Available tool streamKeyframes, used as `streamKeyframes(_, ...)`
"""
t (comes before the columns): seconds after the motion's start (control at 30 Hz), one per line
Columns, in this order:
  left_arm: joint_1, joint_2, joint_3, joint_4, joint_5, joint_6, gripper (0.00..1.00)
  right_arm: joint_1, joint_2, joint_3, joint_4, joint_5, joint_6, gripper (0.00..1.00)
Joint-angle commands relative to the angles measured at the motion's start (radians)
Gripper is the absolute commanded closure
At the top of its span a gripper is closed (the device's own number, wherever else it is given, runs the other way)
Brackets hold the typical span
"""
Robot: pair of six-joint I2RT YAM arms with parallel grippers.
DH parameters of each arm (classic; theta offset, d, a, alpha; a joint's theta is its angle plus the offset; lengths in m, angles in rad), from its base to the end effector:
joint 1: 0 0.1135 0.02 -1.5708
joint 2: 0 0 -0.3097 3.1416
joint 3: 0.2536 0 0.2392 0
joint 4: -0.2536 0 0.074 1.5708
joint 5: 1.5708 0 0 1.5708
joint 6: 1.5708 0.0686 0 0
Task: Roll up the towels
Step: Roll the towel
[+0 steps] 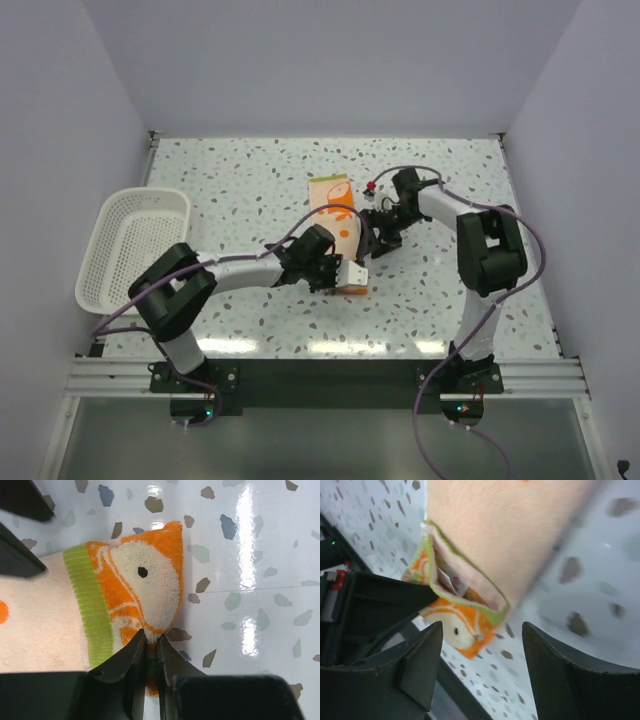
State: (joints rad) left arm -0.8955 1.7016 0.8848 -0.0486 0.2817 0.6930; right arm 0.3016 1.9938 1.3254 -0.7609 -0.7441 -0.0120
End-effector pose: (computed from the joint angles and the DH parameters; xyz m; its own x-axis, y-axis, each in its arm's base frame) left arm 0.2060 -0.2877 0.1863 0.1848 0.7509 -0.6340 0.9675 -0.0259 0.2514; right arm 0.3525 0.1583 0.1763 -0.9415 -0.3021 -0.1491 -0.3211 0.6706 0.6688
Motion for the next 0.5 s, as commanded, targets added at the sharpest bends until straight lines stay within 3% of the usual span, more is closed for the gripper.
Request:
streamKeyframes(0.0,0.082,0.041,0.127,-0.247,0.273,-0.101,0.9,-0.099,-0.142,0.009,0.014,0.083,-0.132,0.31)
streamKeyframes(0.23,0.193,0.268,0.351,-0.509,0.531,-0.159,0.88,-0.107,-0.363,-0.098,-0.044,0.037,-0.388,0.3)
streamKeyframes(0.37,0.233,0.389,0.482,-0.614,0.635,-0.187,0.86,-0.098,-0.54,-0.187,-0.034,0.034,-0.485,0.4)
streamKeyframes(0.47,0.254,0.475,0.537,-0.668,0.677,-0.208,0.84,-0.024,-0.611,-0.262,0.021,0.063,-0.52,0.41)
